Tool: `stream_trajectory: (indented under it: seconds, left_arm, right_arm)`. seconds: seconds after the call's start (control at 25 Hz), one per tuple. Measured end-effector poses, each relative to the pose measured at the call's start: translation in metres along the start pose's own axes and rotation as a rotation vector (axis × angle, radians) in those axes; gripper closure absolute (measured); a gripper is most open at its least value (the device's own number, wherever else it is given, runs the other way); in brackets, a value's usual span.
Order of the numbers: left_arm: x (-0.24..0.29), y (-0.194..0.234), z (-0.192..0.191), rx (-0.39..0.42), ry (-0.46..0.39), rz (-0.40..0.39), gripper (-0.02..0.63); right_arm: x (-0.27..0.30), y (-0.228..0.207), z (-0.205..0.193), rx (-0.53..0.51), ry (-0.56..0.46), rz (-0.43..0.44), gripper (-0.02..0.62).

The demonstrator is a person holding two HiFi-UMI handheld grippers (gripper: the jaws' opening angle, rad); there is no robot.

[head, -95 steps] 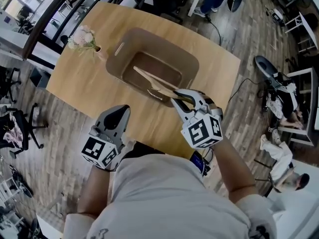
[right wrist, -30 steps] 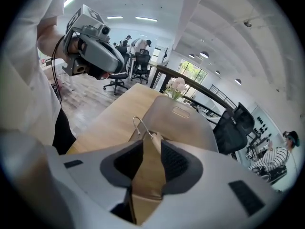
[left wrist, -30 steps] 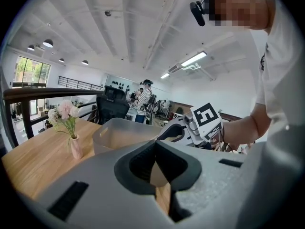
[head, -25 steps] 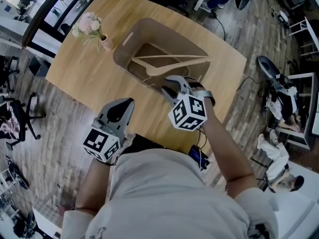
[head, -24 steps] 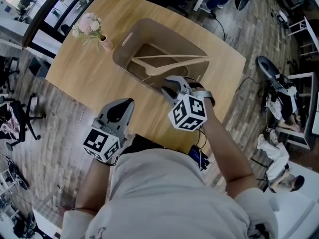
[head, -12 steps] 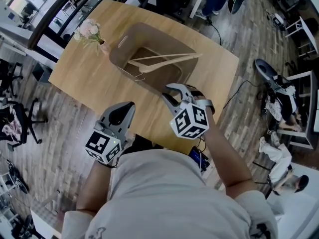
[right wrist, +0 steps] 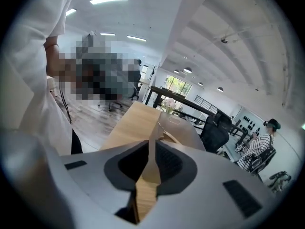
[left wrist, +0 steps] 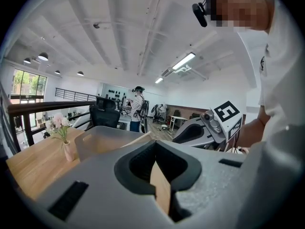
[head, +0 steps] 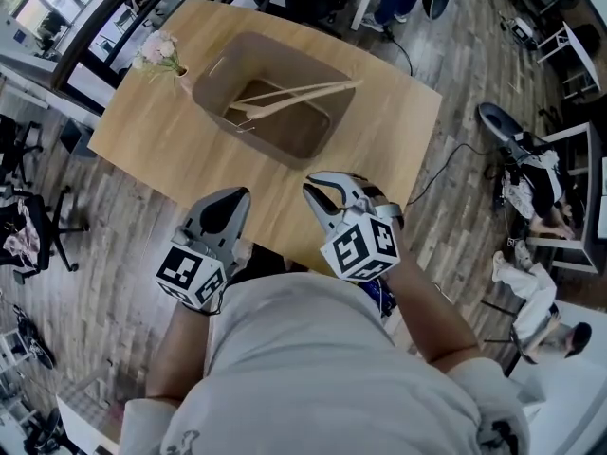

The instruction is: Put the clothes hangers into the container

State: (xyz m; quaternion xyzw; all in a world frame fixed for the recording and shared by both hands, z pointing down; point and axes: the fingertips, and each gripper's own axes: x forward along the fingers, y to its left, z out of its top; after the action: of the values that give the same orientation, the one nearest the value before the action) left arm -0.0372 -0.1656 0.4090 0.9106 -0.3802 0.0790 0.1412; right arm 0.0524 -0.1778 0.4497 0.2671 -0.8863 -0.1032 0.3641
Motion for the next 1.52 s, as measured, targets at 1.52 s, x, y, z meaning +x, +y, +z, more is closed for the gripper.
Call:
stream_trajectory:
  seconds: [1.52]
  left_arm:
    - [-0.163, -0.039, -0.023, 0.009, -0.014, -0.027, 0.600]
  right_arm:
    - [-0.088, 0.111, 0.084, 0.334, -0.316, -0.146, 0.589]
